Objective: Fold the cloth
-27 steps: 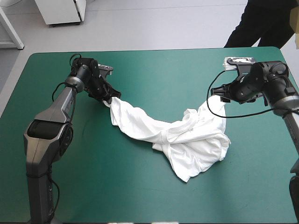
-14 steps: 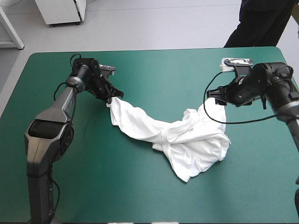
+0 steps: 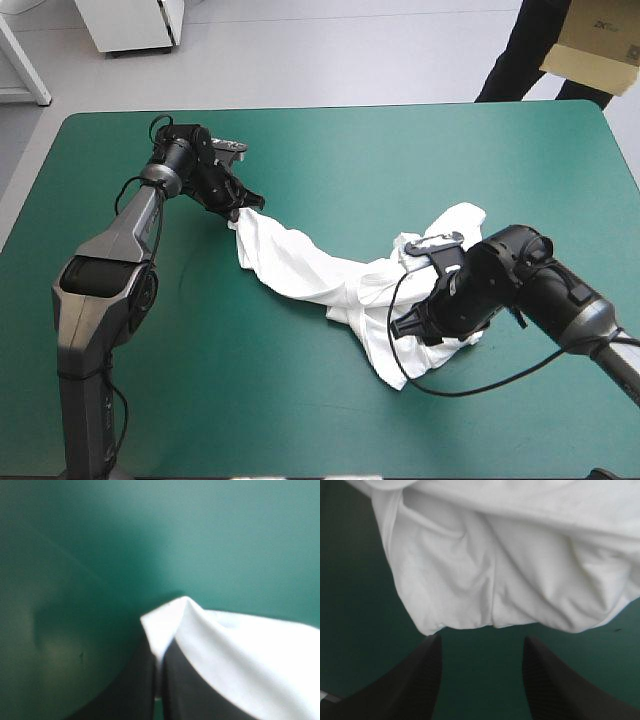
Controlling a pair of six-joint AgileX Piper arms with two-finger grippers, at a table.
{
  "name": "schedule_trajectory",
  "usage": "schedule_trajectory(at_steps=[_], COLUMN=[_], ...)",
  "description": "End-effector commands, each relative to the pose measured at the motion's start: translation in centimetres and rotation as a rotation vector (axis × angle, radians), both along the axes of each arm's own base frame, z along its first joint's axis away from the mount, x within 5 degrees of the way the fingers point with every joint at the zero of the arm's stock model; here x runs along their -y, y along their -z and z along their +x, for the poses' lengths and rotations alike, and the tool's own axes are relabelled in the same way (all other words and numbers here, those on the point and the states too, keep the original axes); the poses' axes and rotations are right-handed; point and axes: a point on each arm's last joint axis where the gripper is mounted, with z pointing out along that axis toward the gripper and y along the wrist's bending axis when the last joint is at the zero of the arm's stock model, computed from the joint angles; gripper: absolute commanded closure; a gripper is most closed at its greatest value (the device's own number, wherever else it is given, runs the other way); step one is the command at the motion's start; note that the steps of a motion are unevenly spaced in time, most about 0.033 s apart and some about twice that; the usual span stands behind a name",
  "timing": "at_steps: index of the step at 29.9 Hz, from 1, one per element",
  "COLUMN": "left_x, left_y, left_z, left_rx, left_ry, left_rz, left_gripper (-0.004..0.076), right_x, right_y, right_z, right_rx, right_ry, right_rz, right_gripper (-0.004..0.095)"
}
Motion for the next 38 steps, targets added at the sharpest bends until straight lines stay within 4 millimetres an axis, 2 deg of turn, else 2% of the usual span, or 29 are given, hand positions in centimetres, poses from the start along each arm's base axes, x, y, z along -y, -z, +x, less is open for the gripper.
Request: schedule_trajectory(at_steps=[1, 8, 14, 24, 32, 35, 37, 38], left_x=[0.3, 0.3, 0.5, 0.6, 0.6, 0.6, 0.6, 0.6], left_y=[-2.6, -2.6, -2.6, -2.7, -2.7, -2.7, -2.7, -2.7], left_z=[-0.2, -0.2, -0.3, -0.2, -0.2, -0.2, -0.2, -0.2], left_rx=[0.064, 0.064, 0.055, 0.069, 0.073, 0.073, 0.073, 0.072], left_ry=[-0.005, -0.006, -0.007, -0.01, -0.012, -0.012, -0.012, -0.011], left_rz=[-0.038, -0.047, -0.064, -0.076, -0.081, -0.081, -0.081, -0.081], left_gripper=[0.0746, 0.0746, 0.0746, 0.0746, 0.0746, 0.0746, 0.0746, 0.0746], right_x=[-1.0, -4.3, -6.1, -5.6, -6.3, -6.6, -6.7, -6.7], right_y=[-0.3, 1.6, 3.7, 7.5, 10.1, 11.6, 12.1, 12.2], right_z=[-1.4, -2.6, -2.2, -2.7, -2.0, -1.9, -1.8, -1.8], right_rx=[0.061, 0.097, 0.058, 0.022, -0.005, -0.063, -0.087, -0.088], right_ry=[-0.043, -0.153, -0.193, -0.185, -0.177, -0.17, -0.17, -0.17], right_rz=[0.061, 0.055, 0.018, -0.014, -0.036, -0.071, -0.09, -0.093], right_gripper=[0.0443, 0.0443, 0.0442, 0.0441, 0.0453, 0.0538, 0.0659, 0.0757])
